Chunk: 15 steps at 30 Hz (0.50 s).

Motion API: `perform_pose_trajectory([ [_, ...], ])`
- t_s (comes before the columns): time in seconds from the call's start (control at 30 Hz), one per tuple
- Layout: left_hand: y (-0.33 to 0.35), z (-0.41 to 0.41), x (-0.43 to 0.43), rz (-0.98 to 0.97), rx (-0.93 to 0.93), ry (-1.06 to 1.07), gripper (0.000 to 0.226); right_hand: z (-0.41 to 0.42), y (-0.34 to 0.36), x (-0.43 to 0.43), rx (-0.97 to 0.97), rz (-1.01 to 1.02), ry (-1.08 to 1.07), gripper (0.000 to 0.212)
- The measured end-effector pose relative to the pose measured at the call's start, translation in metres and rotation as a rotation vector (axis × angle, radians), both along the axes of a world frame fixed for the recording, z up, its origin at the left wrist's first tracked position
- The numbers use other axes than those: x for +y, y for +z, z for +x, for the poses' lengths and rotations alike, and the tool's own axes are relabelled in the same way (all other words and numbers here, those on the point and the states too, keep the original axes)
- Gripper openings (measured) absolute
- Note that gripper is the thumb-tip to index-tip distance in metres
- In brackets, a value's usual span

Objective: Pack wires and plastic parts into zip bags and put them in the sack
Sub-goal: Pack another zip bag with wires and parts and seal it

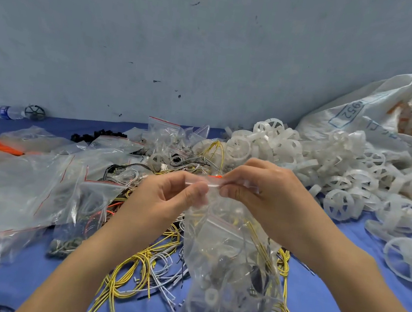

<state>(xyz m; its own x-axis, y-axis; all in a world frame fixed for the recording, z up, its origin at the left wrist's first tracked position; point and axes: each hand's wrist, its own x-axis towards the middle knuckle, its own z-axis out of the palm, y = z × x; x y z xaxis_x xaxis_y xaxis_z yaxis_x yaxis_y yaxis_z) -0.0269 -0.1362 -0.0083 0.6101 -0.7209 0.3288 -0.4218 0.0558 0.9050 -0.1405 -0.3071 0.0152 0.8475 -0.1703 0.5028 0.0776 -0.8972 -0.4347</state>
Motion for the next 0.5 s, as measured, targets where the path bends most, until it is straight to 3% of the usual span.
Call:
perform_pose_trajectory([
  [0.17,0.006,0.000,0.001,-0.089,-0.053,0.027,0.022,-0.007,0.010,0.002,-0.151,-0.087,0.003,0.018],
  [0.3,0.009,0.005,0.006,-0.126,-0.053,0.096,0.022,-0.015,0.013,-0.018,-0.011,-0.087,-0.056,0.049],
  [0.37,0.010,0.009,0.010,-0.138,-0.039,0.139,0.023,-0.018,0.013,-0.025,0.038,-0.023,-0.039,0.043],
  [0.5,0.015,0.016,0.018,-0.181,-0.034,0.172,0.015,-0.017,0.018,-0.024,-0.028,0.114,0.006,0.007],
])
